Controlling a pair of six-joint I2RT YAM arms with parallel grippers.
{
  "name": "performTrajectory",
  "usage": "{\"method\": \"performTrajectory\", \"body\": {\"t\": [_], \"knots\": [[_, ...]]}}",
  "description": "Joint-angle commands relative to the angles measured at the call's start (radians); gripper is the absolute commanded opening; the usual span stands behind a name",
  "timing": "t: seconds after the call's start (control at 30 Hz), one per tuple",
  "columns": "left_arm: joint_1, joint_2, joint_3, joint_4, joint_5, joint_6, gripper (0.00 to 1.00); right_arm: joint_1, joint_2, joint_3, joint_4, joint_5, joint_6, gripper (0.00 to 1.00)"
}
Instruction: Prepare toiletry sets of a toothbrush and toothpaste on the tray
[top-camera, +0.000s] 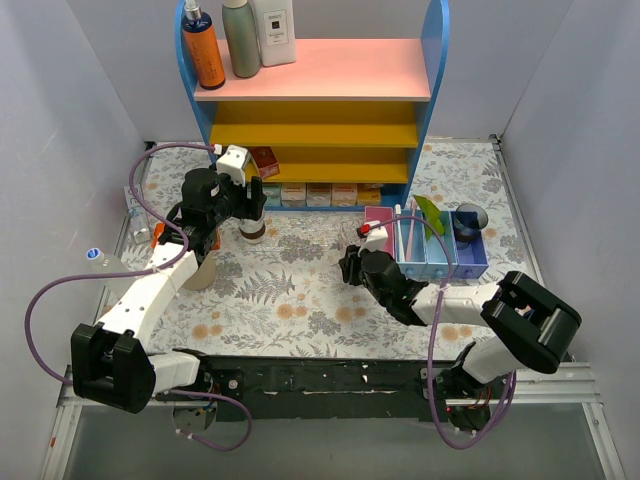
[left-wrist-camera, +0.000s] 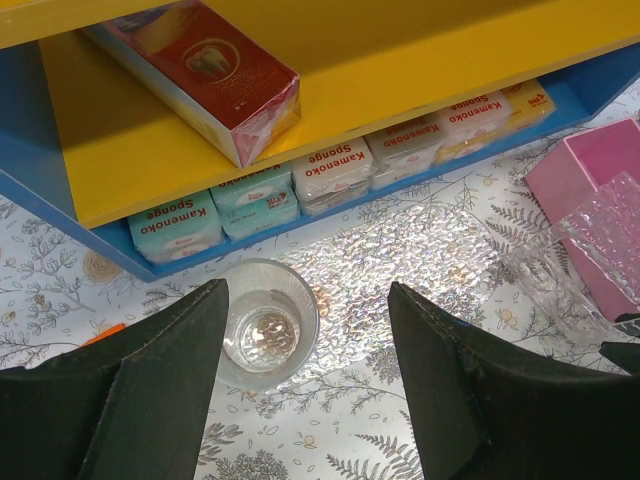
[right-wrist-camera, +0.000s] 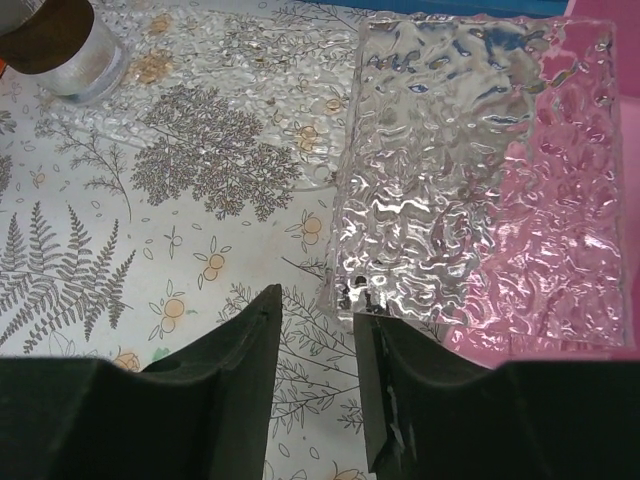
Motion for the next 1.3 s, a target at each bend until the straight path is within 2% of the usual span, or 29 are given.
{"method": "performTrajectory", "body": {"t": [0.0,0.23,0.33,0.57,0.8,1.27], "knots": [[-0.005,-0.004,0.000,-0.003,-0.007,0.012,0.64,0.004,0.014,0.037,0.079,0.039,-0.002,0.38],[-0.007,-0.003,0.000,-0.003,-0.006,0.011,0.64,0.004,0.014,0.037,0.077,0.045,-0.001,0.29],[-0.005,-0.003,0.001,-0.003,-0.006,0.011,0.64,0.004,0.011,0.037,0.077,0.050,-0.001,0.22],[-0.009,-0.003,0.000,-0.006,-0.006,0.014,0.64,0.004,0.009,0.036,0.079,0.056,-0.004,0.18],[-0.012,-0.001,0.000,-0.006,-0.007,0.015,0.64,0.004,-0.003,0.031,0.071,0.061,-0.011,0.01],[-0.018,0.005,0.001,-0.007,-0.004,0.015,0.64,0.004,-0.063,0.001,0.062,0.093,-0.048,0.01]]}}
